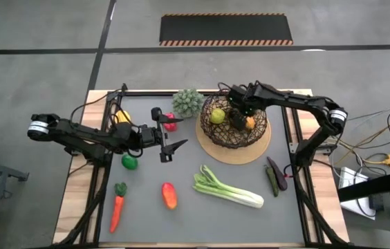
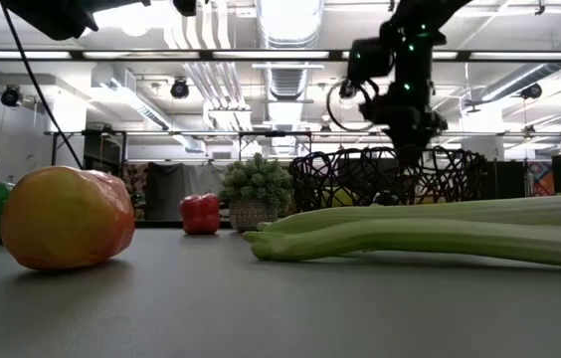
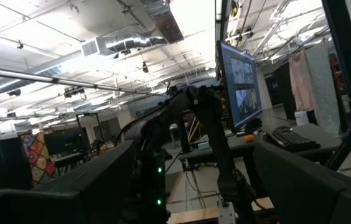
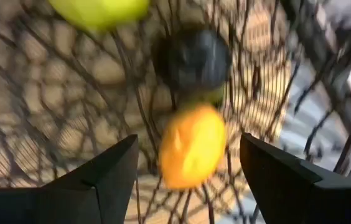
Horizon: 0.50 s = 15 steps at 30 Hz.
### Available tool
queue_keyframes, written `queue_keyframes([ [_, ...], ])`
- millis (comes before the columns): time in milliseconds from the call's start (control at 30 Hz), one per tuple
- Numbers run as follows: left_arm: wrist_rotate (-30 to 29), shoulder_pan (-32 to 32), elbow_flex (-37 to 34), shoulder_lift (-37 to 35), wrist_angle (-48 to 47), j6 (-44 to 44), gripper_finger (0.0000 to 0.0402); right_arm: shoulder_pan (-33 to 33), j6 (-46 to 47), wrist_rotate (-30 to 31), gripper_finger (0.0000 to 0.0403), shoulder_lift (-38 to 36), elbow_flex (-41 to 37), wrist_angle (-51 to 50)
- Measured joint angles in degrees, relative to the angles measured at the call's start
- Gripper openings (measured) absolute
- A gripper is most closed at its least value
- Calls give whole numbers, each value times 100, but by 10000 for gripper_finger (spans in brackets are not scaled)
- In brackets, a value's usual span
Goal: Build produce basket
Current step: Adjust the green apple in the black wire basket
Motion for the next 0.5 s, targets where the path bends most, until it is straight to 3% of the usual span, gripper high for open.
queue_keyframes([
  [67,-18,2,-16,0,-1,22,309,0,-104,-109,264,2,128,211],
  [267,-31,2,-37,0,2,34,309,3,-372,-1315,266,12,165,1082],
  [500,-33,2,-37,0,1,180,309,83,-1984,-1355,267,198,136,1659],
])
